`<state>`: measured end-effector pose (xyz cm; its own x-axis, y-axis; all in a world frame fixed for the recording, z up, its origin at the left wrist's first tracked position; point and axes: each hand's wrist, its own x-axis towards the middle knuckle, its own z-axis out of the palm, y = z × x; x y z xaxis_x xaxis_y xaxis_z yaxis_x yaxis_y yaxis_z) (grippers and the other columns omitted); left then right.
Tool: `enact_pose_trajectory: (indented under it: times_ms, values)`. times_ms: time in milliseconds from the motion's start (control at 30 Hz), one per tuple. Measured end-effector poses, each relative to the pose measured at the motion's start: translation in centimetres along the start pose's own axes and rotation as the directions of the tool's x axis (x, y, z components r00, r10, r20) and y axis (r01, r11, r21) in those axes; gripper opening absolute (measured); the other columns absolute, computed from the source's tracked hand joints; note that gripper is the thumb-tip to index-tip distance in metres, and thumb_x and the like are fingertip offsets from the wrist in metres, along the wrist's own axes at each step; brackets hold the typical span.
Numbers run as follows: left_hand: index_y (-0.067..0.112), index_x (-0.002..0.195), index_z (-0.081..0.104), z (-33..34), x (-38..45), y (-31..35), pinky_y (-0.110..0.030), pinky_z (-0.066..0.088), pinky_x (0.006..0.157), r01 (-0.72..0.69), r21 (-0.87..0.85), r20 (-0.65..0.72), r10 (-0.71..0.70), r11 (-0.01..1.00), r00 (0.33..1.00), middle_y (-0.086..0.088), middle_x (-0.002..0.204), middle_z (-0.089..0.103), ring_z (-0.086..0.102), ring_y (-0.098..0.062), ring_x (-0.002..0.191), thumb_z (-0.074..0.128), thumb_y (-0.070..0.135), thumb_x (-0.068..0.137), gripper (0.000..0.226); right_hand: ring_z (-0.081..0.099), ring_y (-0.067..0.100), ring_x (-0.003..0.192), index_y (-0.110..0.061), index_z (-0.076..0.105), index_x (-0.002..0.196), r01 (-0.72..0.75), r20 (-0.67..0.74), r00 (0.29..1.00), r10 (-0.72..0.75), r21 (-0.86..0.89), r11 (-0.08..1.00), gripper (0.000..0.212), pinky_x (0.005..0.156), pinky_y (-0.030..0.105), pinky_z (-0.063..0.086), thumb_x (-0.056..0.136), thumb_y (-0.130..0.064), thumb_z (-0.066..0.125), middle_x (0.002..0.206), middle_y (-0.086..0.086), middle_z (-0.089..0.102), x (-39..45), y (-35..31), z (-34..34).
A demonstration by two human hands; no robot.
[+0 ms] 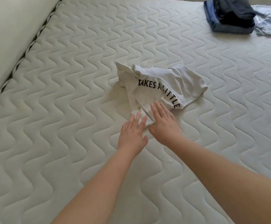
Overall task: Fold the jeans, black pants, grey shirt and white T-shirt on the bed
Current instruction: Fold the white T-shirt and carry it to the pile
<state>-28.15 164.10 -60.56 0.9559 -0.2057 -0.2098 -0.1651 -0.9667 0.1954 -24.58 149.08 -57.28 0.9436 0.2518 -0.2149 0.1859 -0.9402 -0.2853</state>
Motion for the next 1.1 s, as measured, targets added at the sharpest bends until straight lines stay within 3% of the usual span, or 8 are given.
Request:
enact_pose_trajectory:
  times_ms: [100, 267, 400, 600, 800, 933, 1033, 1100]
  values:
    - [0.034, 0.154, -0.010, 3.6, 3.3, -1.7, -0.038, 0.000, 0.120, -0.006, 0.010, 0.050, 0.006, 1.000, 0.999, 0.003, 0.163, -0.015, -0.012, -0.015, 0.150, 0.045, 0.055, 0.090, 0.087, -0.013, 0.013, 0.149, -0.020, -0.009, 0.155, -0.006, 0.006, 1.000, 0.006, 0.003, 1.000, 0.083, 0.119, 0.029, -0.007, 0.096, -0.047, 0.044, 0.162, -0.003, -0.016, 2.2, 2.9, 3.8]
    - [0.026, 0.153, 0.030, 9.1, 4.5, -3.1, -0.041, 0.016, 0.119, -0.048, 0.001, -0.315, 0.046, 0.999, 0.948, -0.001, 0.161, 0.023, 0.019, -0.018, 0.149, 0.039, 0.051, 0.090, 0.068, -0.015, -0.001, 0.144, -0.024, 0.005, 0.156, 0.086, -0.102, 0.991, -0.081, 0.040, 0.996, 0.072, 0.118, 0.023, -0.013, 0.098, -0.044, 0.043, 0.163, -0.008, -0.006, 4.6, 6.6, 9.0]
    - [0.027, 0.151, 0.035, 10.5, 5.0, -3.6, -0.043, 0.018, 0.118, -0.073, 0.008, -0.369, 0.071, 0.997, 0.927, -0.001, 0.160, 0.028, 0.021, -0.019, 0.148, 0.037, 0.046, 0.096, 0.057, 0.004, 0.008, 0.149, -0.030, 0.013, 0.155, 0.068, -0.222, 0.973, -0.055, 0.052, 0.996, 0.061, 0.119, 0.021, -0.009, 0.100, -0.038, 0.037, 0.163, -0.010, 0.006, 5.0, 7.1, 11.2]
    - [0.029, 0.150, 0.036, 10.6, 5.0, -3.8, -0.046, 0.022, 0.117, -0.103, 0.022, -0.363, 0.104, 0.994, 0.926, -0.003, 0.159, 0.030, 0.024, -0.022, 0.148, 0.036, 0.039, 0.099, 0.052, 0.021, 0.015, 0.147, -0.024, 0.033, 0.151, 0.102, -0.291, 0.954, -0.074, 0.081, 0.991, 0.054, 0.121, 0.028, 0.005, 0.099, -0.022, 0.047, 0.159, -0.006, 0.024, 4.9, 7.0, 11.1]
    - [0.026, 0.147, 0.042, 10.2, 5.1, -3.7, -0.046, 0.024, 0.115, -0.103, 0.028, -0.320, 0.107, 0.994, 0.941, 0.000, 0.155, 0.038, 0.030, -0.022, 0.145, 0.039, 0.030, 0.096, 0.051, 0.030, 0.019, 0.144, -0.018, 0.041, 0.147, 0.127, -0.323, 0.942, -0.094, 0.080, 0.989, 0.047, 0.120, 0.038, 0.020, 0.100, -0.021, 0.046, 0.154, -0.001, 0.037, 5.0, 6.9, 11.0]
    - [0.028, 0.142, 0.049, 8.8, 4.9, -3.3, -0.044, 0.022, 0.117, -0.068, -0.071, -0.270, 0.047, 0.995, 0.962, 0.005, 0.151, 0.044, 0.033, -0.017, 0.144, 0.039, 0.030, 0.100, 0.043, 0.039, 0.021, 0.140, -0.013, 0.051, 0.140, 0.088, -0.313, 0.947, -0.066, 0.055, 0.995, 0.040, 0.108, 0.039, 0.037, 0.101, -0.017, 0.049, 0.148, 0.002, 0.047, 4.6, 5.8, 10.4]
    - [0.028, 0.140, 0.050, 7.7, 5.3, -2.8, -0.040, 0.013, 0.117, -0.037, -0.097, -0.189, 0.018, 0.995, 0.982, 0.008, 0.154, 0.038, 0.025, -0.014, 0.146, 0.039, 0.030, 0.103, 0.038, 0.042, 0.018, 0.136, -0.016, 0.052, 0.138, 0.025, -0.257, 0.966, -0.021, 0.011, 1.000, 0.037, 0.099, 0.034, 0.040, 0.103, -0.020, 0.042, 0.146, -0.002, 0.049, 4.2, 4.9, 9.6]
    - [0.024, 0.134, 0.055, 7.4, 4.6, -2.1, -0.038, 0.015, 0.114, -0.033, -0.076, -0.149, 0.022, 0.997, 0.989, 0.006, 0.152, 0.041, 0.026, -0.016, 0.146, 0.038, 0.030, 0.104, 0.036, 0.047, 0.020, 0.131, -0.014, 0.054, 0.135, 0.033, -0.221, 0.975, -0.039, -0.030, 0.999, 0.036, 0.093, 0.033, 0.039, 0.103, -0.020, 0.040, 0.142, -0.001, 0.053, 2.9, 4.6, 9.3]
